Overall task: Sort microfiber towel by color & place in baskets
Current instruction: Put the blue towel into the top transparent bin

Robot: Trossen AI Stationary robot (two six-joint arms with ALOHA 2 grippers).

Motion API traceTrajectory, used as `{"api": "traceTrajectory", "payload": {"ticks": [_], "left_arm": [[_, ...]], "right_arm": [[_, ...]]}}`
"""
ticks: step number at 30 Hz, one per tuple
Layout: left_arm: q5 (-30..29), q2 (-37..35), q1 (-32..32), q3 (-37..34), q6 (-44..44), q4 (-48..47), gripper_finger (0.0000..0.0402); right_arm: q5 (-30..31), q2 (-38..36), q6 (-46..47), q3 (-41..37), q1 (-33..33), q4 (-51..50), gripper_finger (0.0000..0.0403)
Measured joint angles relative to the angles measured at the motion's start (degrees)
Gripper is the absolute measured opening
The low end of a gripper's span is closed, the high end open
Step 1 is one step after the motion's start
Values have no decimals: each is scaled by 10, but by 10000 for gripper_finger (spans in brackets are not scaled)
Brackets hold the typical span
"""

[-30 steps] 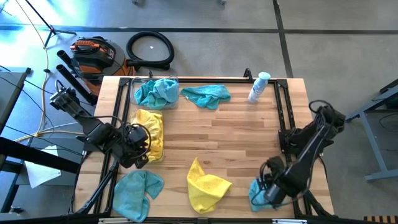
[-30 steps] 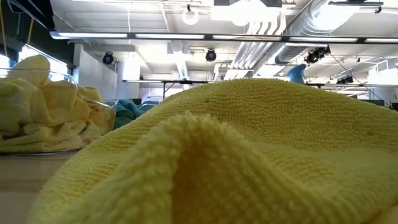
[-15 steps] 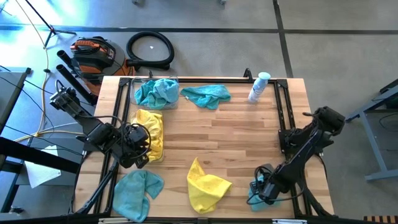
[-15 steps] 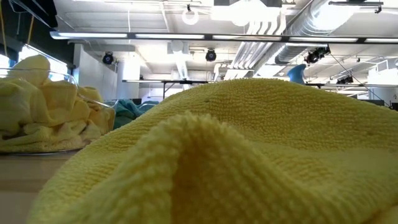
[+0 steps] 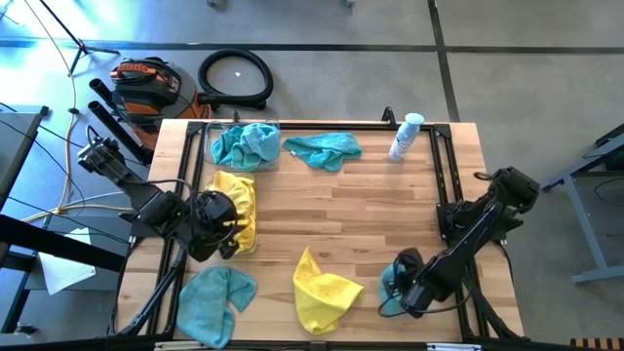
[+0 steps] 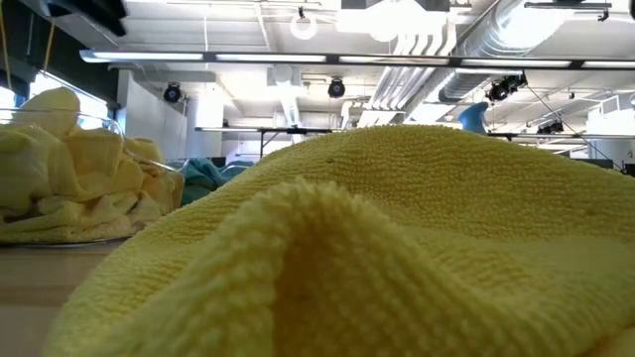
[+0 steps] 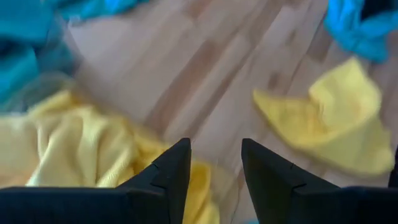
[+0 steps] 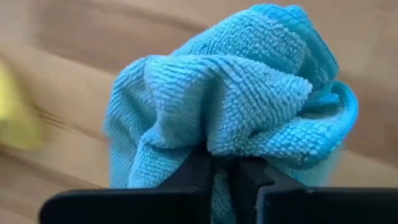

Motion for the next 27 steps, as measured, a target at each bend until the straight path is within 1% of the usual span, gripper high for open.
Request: {"api": "traceTrajectory", "payload": {"ticks": [2,4,8,10,12,14,17,21,24,27], "left_arm": [[-16,0,7,0,29,31,143],[-25,0,18,0,62,61,156],[-47,3,49,0,104,126,196],[-62,8,68,0,143,155,219],[-77,18,87,0,178,187,242],[-82,30,107,0,217,231,258],[-65,51,133,0,281,323,269],[-8,87,161,0,400,467,270],[-2,117,178,0,466,552,269],[-1,143,195,0,494,613,269]], "right_arm": [[37,-2,-6,31,-5,-57,35],[73,-8,-25,58,-14,-117,34],[174,-30,-101,113,-45,-213,9],[238,-45,-166,131,-66,-233,6],[292,-65,-230,141,-94,-228,8],[322,-87,-298,142,-129,-219,8],[326,-116,-434,139,-187,-170,4],[314,-144,-654,139,-262,-55,5],[282,-159,-801,139,-309,49,5],[233,-163,-913,139,-350,145,5]]}}
